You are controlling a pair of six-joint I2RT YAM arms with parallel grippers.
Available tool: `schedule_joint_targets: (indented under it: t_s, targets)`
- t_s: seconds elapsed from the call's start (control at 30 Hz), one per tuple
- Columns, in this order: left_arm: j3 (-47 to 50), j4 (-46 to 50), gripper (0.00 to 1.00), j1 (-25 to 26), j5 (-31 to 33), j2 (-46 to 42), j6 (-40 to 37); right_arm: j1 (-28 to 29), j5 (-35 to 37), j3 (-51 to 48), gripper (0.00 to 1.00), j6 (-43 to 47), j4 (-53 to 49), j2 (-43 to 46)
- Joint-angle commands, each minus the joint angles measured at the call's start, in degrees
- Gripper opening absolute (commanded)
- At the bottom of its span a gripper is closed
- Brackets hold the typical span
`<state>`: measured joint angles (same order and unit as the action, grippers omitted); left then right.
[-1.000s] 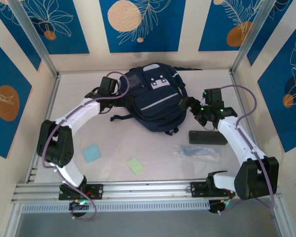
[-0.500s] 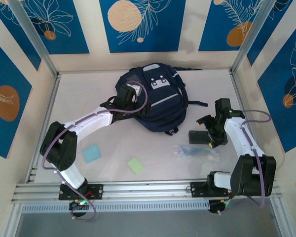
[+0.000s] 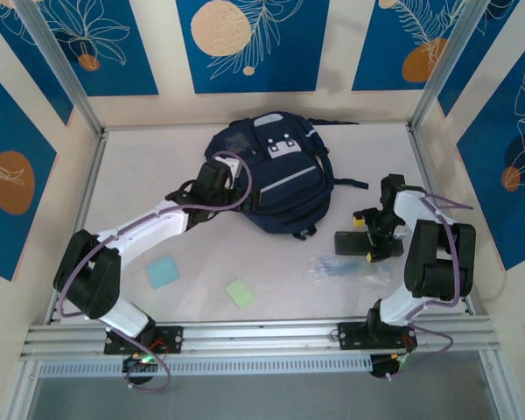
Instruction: Pack the student bag
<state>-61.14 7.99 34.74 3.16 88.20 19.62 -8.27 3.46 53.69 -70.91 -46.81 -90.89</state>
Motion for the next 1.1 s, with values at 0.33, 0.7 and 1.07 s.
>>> schedule_joint_targets:
  t_s: [0.33,0.7,1.07]
  targets:
    - [-0.7,-1.2,1.0,0.7,-2.1,-0.5,-0.3,1.7,1.8,1.4,0.92,-2.1,1.8,-6.5]
    - [-9.4,-0.8,0.95,2.3,-7.9,8.6,-14.6,3.7,2.5,8.4,0.53,12.7,-1.1,1.2]
    - [-25.3,4.9,0.88,5.7,-10.3,23.8,-25.9,4.4,-4.8,6.9,0.52,28.9,-0.1,8.8]
